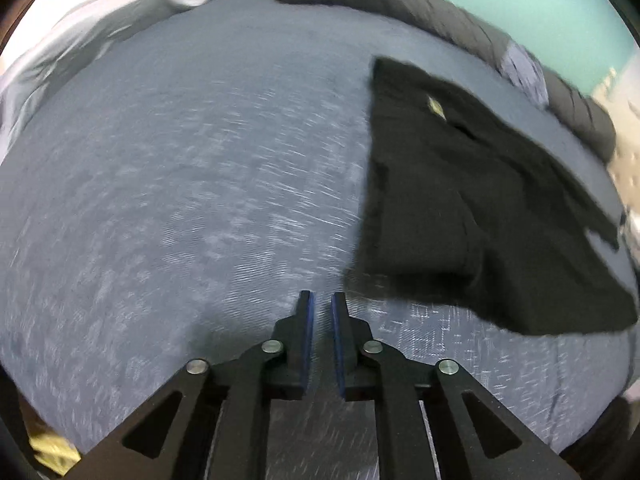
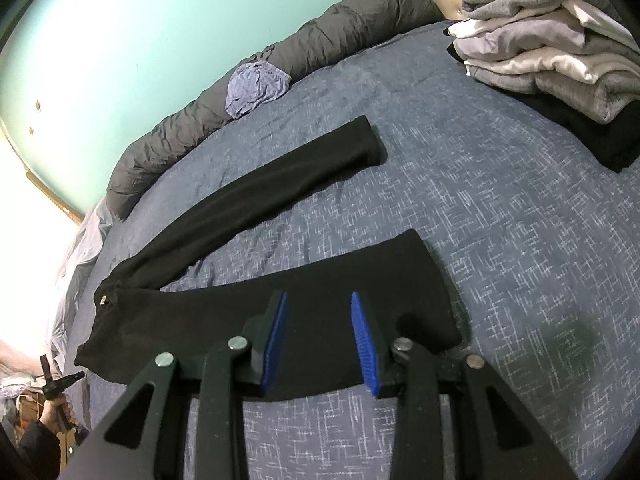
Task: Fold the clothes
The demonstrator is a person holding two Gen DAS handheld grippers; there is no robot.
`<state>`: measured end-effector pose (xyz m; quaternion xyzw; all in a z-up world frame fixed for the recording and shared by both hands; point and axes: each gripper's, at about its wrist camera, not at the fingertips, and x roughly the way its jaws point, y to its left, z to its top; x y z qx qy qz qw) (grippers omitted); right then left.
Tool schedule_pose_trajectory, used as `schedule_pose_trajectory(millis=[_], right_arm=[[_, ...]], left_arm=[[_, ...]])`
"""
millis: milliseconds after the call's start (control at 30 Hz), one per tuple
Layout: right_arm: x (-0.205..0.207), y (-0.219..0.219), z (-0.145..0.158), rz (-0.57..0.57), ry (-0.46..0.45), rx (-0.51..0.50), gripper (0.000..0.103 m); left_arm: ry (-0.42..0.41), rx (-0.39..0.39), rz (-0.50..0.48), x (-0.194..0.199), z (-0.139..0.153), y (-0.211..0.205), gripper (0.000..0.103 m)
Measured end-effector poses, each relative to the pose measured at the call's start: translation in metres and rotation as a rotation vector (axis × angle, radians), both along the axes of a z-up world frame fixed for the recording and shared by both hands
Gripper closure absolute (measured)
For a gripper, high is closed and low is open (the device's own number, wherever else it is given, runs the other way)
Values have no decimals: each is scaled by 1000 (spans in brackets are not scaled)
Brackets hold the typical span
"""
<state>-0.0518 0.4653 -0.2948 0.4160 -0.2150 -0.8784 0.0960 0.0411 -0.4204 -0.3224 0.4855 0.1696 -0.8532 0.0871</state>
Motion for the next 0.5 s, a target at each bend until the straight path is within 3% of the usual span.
schedule_pose_trajectory(millis=[33, 100, 167, 333, 500], right_arm=[[0, -1, -1, 1, -1, -2, 70], [-1, -2, -2, 2, -3, -5, 70], [-2, -6, -4, 5, -5, -14, 70], [-3, -22, -8, 44, -20, -25, 70], [-3, -33, -13, 87, -56, -13, 65]], left_arm=[[18, 17, 14, 2, 8, -2, 89], [44, 43, 25, 3, 22, -2, 67], [57, 81, 15, -3, 32, 8, 58], [37, 245, 41, -21, 24, 31, 52], [18, 293, 91, -38, 4, 42, 52]])
